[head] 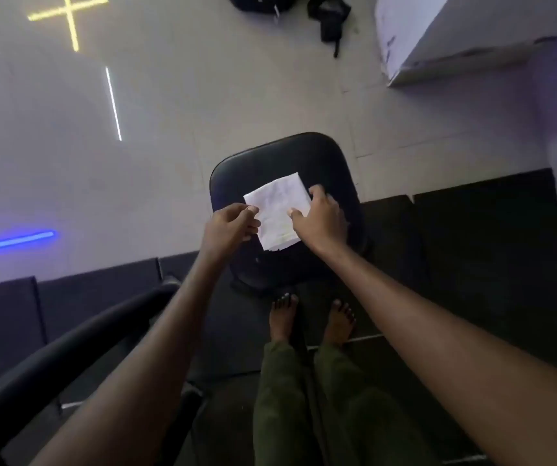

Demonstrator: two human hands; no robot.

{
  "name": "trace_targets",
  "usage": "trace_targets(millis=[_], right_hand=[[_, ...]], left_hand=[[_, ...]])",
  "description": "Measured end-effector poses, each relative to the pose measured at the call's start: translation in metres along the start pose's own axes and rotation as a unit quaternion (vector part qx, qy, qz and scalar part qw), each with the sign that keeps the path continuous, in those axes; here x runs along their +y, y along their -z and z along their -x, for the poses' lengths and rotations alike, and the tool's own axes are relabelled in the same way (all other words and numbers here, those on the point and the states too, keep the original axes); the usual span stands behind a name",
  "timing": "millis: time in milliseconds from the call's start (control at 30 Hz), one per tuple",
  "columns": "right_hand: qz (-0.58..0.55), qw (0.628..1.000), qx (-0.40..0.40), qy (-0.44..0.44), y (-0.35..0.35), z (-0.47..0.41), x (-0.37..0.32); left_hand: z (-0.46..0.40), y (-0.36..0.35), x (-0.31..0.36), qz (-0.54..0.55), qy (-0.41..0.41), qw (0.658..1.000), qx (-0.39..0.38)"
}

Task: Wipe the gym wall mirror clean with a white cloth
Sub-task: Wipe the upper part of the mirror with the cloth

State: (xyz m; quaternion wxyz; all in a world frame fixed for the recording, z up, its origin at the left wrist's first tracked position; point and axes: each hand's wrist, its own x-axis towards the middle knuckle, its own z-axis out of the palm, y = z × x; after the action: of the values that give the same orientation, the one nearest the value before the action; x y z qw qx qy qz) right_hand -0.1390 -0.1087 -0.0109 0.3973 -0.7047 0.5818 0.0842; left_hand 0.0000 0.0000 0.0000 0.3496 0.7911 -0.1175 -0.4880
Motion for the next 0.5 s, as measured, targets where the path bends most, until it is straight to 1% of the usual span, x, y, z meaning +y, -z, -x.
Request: trace_targets(millis=[100,167,200,267,333,400,433,500], right_hand=[[0.087,0.995,0.054,-0.020,-0.022,-0.018,-0.010],[0.118,0.990,0.066,-0.032,-0.033,-0.025,-0.016],[0.108,0.991,0.064,-0.043,-0.037,-0.029,-0.017],[0.050,0.995,0.048,-0.069,-0.037,-0.031,-0.020],[-0.020,0.994,-0.004,-0.105,-0.028,-0.028,-0.022],[-0.088,0.985,-0.055,-0.140,-0.012,-0.021,-0.021],[-0.116,0.980,-0.067,-0.146,-0.003,-0.015,-0.022],[-0.149,0.978,-0.061,-0.135,0.020,0.002,-0.021]], left_hand=[[-0.014,0.005,-0.019,-0.001,0.009,1.000,0.020],[-0.020,0.005,-0.028,0.003,0.019,1.000,0.018],[-0.021,0.006,-0.029,0.001,0.018,1.000,0.018],[-0.021,0.007,-0.027,0.009,0.015,1.000,0.018],[-0.017,0.008,-0.021,0.018,0.010,1.000,0.015],[-0.008,0.007,-0.009,0.030,-0.004,1.000,0.001],[-0.004,0.007,-0.003,0.033,-0.010,0.999,-0.009],[0.009,0.006,0.015,0.038,-0.023,0.998,-0.032]])
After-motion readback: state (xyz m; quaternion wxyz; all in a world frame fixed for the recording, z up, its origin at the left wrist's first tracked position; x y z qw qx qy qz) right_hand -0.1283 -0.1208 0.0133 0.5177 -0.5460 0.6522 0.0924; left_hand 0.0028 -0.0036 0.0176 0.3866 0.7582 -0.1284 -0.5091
